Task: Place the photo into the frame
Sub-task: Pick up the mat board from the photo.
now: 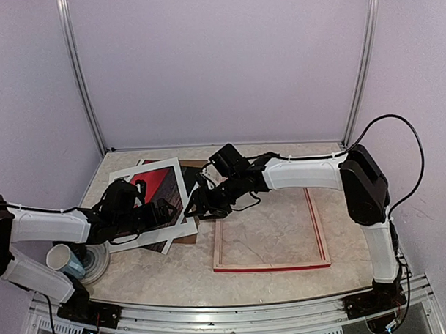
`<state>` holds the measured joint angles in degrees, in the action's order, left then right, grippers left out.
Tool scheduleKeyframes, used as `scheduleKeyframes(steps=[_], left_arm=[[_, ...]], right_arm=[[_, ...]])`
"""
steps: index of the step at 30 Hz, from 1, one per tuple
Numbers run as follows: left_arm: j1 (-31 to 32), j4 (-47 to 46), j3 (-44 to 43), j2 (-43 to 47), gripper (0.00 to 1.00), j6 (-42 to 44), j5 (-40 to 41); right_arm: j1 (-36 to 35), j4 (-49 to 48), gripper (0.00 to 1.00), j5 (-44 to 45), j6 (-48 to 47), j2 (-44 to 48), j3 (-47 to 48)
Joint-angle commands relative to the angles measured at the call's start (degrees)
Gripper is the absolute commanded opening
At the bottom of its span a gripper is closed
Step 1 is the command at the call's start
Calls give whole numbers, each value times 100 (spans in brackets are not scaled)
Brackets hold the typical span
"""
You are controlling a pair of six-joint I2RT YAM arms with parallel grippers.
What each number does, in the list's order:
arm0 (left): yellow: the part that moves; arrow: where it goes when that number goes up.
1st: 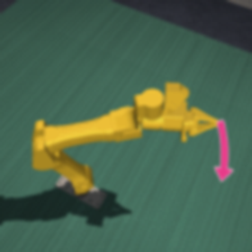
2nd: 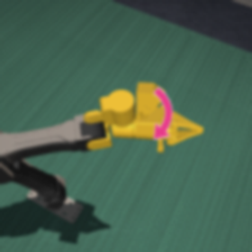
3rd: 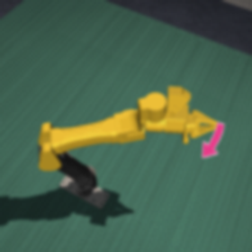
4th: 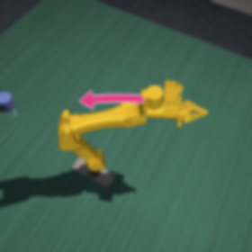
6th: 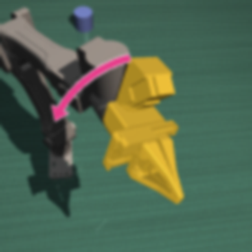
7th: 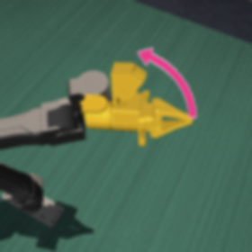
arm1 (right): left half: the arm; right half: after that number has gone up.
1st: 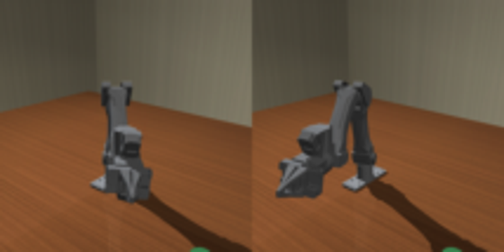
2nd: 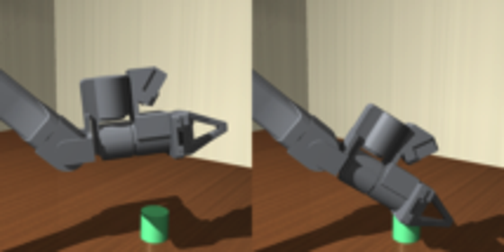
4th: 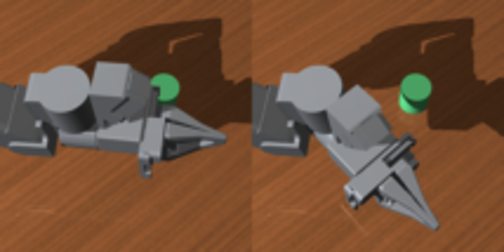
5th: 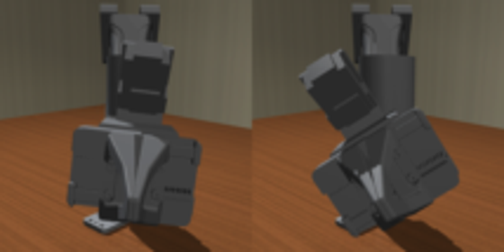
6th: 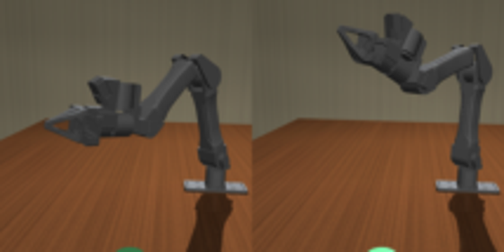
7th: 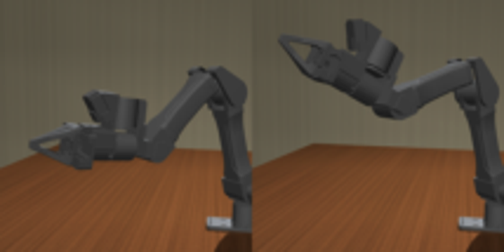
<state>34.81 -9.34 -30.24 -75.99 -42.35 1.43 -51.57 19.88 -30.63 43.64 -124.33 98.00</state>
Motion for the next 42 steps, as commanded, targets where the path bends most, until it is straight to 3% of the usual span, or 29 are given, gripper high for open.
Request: scheduleKeyframes(steps=[1, 10, 26, 42], left_arm=[[-164, -631, 522, 394, 99, -253, -344], [-325, -1343, 1175, 557, 99, -469, -875], [-325, -1954, 1350, -39, 99, -424, -1174], [-325, -2230, 1345, -366, 99, -435, -1342]], right_arm=[[-70, -179, 61, 39, 539, -299, 127], [-74, -436, 59, 51, 1014, -633, 2], [-73, -480, 58, 132, 1296, -1098, 229], [-36, -1164, 56, -245, 1665, -777, -233]])
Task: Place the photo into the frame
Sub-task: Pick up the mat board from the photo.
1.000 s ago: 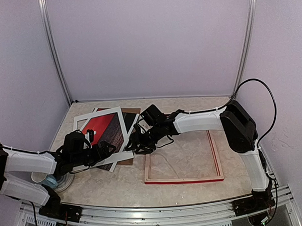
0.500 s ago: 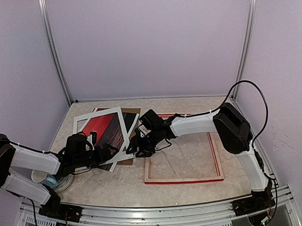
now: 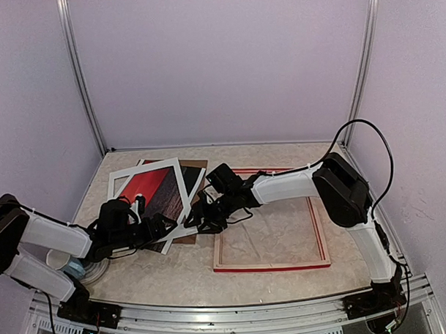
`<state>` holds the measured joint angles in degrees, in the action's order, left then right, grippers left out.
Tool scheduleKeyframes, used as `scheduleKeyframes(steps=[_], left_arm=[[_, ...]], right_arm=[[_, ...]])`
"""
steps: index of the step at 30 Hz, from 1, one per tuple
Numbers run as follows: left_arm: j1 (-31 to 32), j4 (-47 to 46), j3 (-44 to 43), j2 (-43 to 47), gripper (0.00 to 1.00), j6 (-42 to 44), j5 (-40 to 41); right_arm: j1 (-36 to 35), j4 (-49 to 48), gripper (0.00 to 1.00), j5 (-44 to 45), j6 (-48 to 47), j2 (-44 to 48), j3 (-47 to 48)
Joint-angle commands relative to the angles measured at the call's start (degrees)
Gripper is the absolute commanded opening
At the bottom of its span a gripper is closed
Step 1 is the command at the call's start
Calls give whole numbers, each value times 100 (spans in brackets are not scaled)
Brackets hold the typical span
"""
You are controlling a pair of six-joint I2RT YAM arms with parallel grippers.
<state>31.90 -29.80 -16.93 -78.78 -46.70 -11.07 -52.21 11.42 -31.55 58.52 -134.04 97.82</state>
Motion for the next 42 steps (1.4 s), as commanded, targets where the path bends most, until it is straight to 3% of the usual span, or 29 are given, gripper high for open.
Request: scheduleKeyframes(steps=[1, 19, 32, 42], left_arm=[[-35, -202, 14, -106, 99, -3, -96], [-35, -336, 111, -214, 99, -9, -104], [-26, -584, 194, -322, 99, -63, -190], [-26, -652, 293, -227, 99, -83, -203]], right_arm=[[38, -388, 56, -204, 195, 214, -250], [79, -826, 54, -123, 172, 519, -503], [79, -1256, 52, -220, 210, 104, -390], [135, -1343, 34, -227, 299, -183, -253]])
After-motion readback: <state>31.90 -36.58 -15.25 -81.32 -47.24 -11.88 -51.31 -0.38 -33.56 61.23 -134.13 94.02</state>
